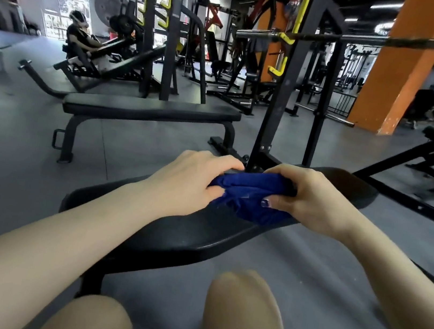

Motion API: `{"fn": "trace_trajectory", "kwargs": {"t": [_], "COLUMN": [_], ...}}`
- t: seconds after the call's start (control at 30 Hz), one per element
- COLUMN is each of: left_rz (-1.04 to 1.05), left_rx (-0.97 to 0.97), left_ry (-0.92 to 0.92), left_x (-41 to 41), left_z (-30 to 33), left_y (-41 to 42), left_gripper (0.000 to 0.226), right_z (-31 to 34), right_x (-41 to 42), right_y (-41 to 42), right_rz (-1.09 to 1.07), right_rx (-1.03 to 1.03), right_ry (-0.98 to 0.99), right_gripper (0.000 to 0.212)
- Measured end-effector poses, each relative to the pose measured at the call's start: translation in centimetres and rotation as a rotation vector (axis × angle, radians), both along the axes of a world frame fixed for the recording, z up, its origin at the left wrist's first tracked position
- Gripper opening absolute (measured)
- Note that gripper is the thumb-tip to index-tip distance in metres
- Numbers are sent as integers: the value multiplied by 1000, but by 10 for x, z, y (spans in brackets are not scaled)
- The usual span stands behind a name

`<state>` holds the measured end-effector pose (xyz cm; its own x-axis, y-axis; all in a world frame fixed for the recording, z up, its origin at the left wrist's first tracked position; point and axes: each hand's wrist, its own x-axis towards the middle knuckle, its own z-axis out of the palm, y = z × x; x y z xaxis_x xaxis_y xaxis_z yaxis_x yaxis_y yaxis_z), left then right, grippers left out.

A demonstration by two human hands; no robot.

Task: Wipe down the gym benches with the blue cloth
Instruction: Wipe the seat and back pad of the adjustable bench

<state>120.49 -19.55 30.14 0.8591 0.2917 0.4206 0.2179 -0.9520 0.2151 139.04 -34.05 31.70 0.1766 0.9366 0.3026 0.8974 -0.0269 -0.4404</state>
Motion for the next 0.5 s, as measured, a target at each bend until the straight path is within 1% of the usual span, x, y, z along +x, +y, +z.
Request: {"fn": "trace_trajectory", "kwargs": {"t": [0.03,0.13,0.23,0.33,0.4,0.5], "left_rz": [-4,8,-21,-80,-135,-239], "left_rx": [-8,-117,-211,-295,-341,-338], "left_ry": [-14,-31,30,62,74,109], "left_x": [6,31,71,121,157,205], "left_z": [-1,-13,-31,-50,-64,-82], "left_y": [1,8,19,32,40,49], "left_gripper": [38,35,32,36,27,18], "right_z": [-1,-14,-34,-55,-69,-84], "right_x": [6,31,67,105,128,154], "right_y": [2,11,20,22,21,13], "right_rz": [0,-12,-56,-151,-228,-338], "right_rx": [16,47,36,32,27,-13], "right_ry": [15,93,199,309,339,370], "right_gripper": [34,32,31,30,31,29]}}
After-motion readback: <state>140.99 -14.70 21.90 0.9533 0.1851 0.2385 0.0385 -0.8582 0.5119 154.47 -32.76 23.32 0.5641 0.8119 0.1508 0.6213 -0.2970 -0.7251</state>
